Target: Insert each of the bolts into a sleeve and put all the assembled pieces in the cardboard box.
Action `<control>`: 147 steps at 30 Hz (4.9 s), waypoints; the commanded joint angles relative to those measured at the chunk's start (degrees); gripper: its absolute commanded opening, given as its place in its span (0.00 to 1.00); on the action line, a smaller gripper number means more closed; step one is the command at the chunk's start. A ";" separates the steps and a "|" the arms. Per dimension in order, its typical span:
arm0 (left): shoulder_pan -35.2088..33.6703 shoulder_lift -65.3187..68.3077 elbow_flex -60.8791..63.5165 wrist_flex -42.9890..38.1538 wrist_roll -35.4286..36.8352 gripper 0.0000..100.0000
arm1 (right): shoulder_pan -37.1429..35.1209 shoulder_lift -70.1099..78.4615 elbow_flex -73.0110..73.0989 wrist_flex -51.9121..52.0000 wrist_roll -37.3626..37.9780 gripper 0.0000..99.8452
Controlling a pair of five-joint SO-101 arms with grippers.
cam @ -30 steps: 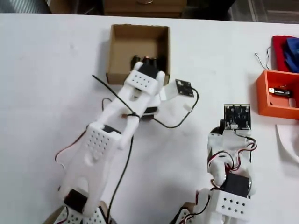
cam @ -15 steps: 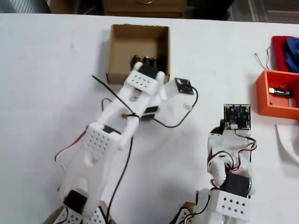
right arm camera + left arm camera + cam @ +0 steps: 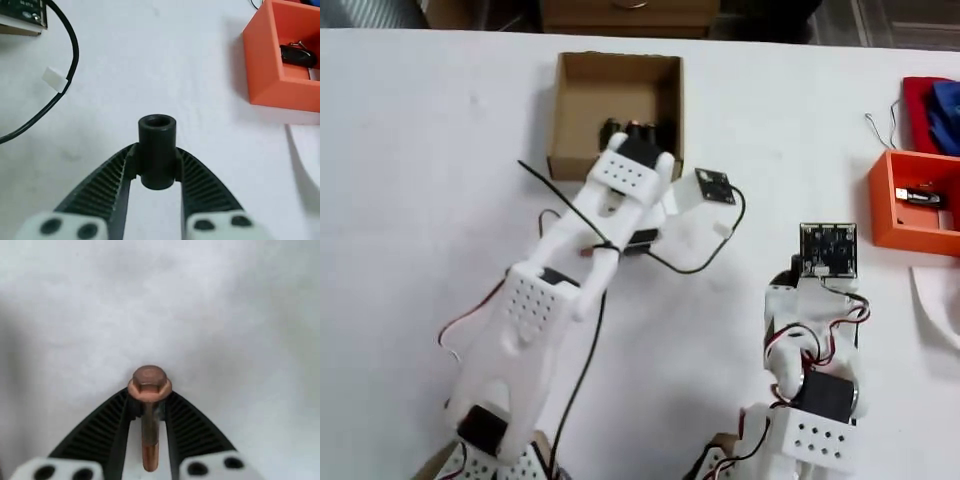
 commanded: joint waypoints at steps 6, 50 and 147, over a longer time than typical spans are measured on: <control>-4.22 -21.10 0.75 5.01 15.74 0.02 | 0.75 -1.10 -0.44 -1.45 -4.84 0.02; -26.11 -100.75 64.13 -4.48 28.92 0.03 | -9.45 -11.65 -22.59 8.66 27.34 0.02; 9.85 -75.08 31.78 -33.76 56.97 0.03 | -38.46 -3.56 3.52 -41.98 -16.97 0.02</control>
